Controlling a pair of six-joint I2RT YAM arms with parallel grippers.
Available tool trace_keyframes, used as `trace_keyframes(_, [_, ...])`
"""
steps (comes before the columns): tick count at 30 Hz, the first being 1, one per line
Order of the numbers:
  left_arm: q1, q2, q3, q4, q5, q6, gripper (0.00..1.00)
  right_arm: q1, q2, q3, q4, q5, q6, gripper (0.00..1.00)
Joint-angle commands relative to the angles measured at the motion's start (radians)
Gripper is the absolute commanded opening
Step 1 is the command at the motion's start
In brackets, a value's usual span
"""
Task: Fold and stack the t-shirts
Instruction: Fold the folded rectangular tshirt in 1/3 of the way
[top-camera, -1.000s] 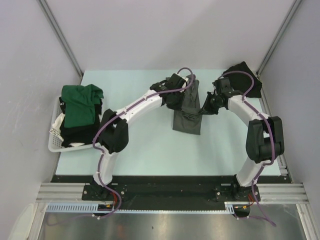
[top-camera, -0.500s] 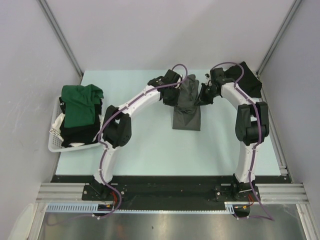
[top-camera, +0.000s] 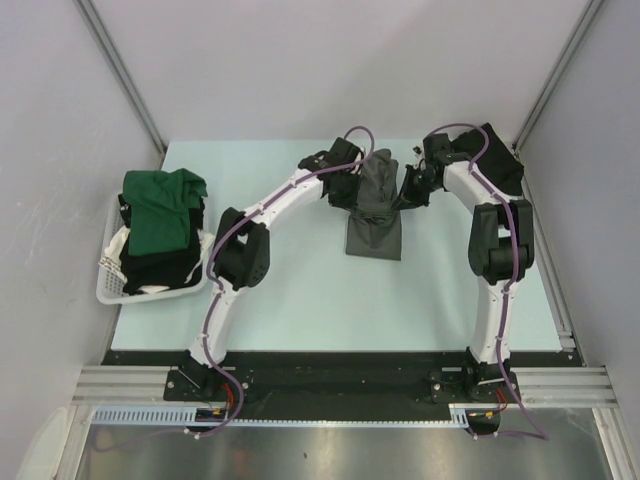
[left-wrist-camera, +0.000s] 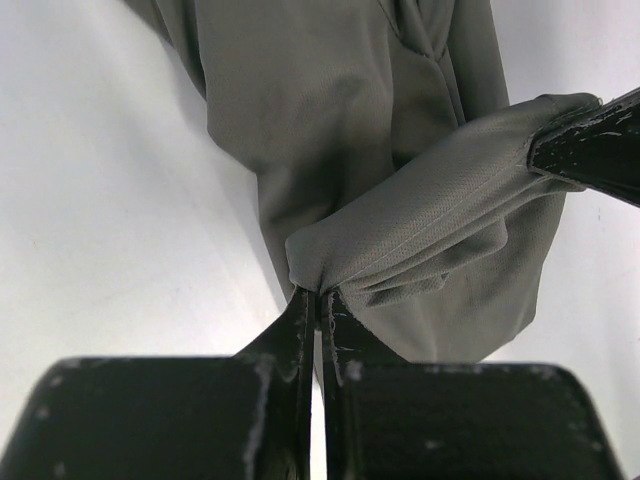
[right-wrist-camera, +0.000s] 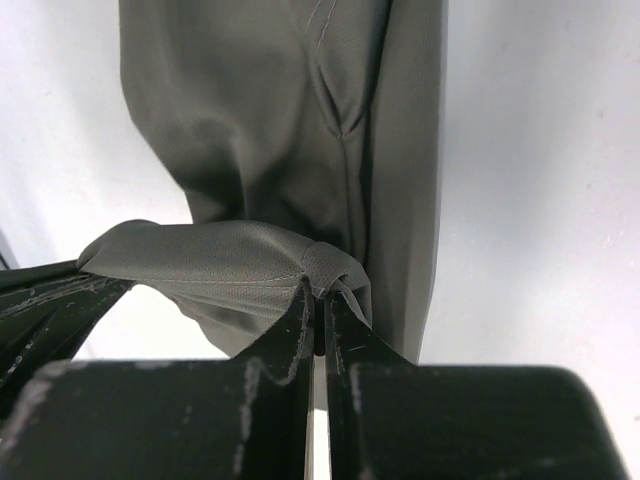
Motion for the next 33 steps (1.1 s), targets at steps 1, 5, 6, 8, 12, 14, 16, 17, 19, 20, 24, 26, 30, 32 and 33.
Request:
trace_keyframes(1, [0.031, 0.02, 0.07, 0.026, 0.0, -0.035, 0.0, -0.015, 0.034, 0.07, 0.005, 0.031, -0.015, 0.0])
trace_keyframes(5, [0.041, 0.038, 0.079, 0.054, 0.007, -0.049, 0.0, -0.018, 0.073, 0.114, 0.0, 0.034, -0.017, 0.0])
trace_keyframes(6, [0.044, 0.044, 0.09, 0.056, 0.012, -0.049, 0.01, -0.019, 0.079, 0.131, -0.004, 0.032, -0.017, 0.0])
trace_keyframes(8, [0.048, 0.063, 0.102, 0.057, 0.018, -0.049, 0.01, -0.024, 0.096, 0.137, -0.003, 0.032, -0.017, 0.0])
trace_keyframes(12, [0.056, 0.093, 0.104, 0.053, 0.032, -0.049, 0.04, -0.03, 0.12, 0.141, -0.004, 0.028, -0.014, 0.0])
trace_keyframes(14, [0.059, 0.106, 0.099, 0.051, 0.037, -0.049, 0.08, -0.032, 0.134, 0.137, -0.001, 0.025, -0.014, 0.0])
trace_keyframes(16, [0.062, 0.112, 0.098, 0.051, 0.046, -0.05, 0.12, -0.032, 0.14, 0.134, -0.003, 0.022, -0.014, 0.05])
trace_keyframes(17, [0.062, 0.118, 0.098, 0.049, 0.049, -0.052, 0.19, -0.032, 0.146, 0.133, -0.004, 0.025, -0.011, 0.13])
trace_keyframes(19, [0.062, 0.117, 0.096, 0.051, 0.05, -0.053, 0.27, -0.032, 0.148, 0.131, -0.006, 0.032, -0.012, 0.32])
trace_keyframes(20, [0.062, 0.115, 0.093, 0.053, 0.049, -0.052, 0.29, -0.032, 0.146, 0.131, -0.006, 0.037, -0.014, 0.39])
trace_keyframes(24, [0.065, 0.092, 0.075, 0.049, 0.035, -0.044, 0.35, -0.033, 0.139, 0.139, -0.007, 0.054, -0.02, 0.59])
trace_keyframes(26, [0.073, 0.087, 0.072, 0.014, 0.017, -0.043, 0.36, -0.033, 0.136, 0.147, -0.007, 0.054, -0.018, 0.61])
trace_keyframes(30, [0.087, 0.023, -0.028, 0.022, -0.002, -0.034, 0.35, -0.035, 0.108, 0.125, -0.004, 0.063, -0.015, 0.63])
trace_keyframes(32, [0.085, -0.044, -0.113, 0.046, -0.012, -0.023, 0.36, -0.033, 0.074, 0.107, -0.001, 0.075, -0.014, 0.64])
trace_keyframes(33, [0.085, -0.066, -0.137, 0.049, -0.017, -0.021, 0.36, -0.033, 0.061, 0.078, 0.005, 0.077, -0.012, 0.64])
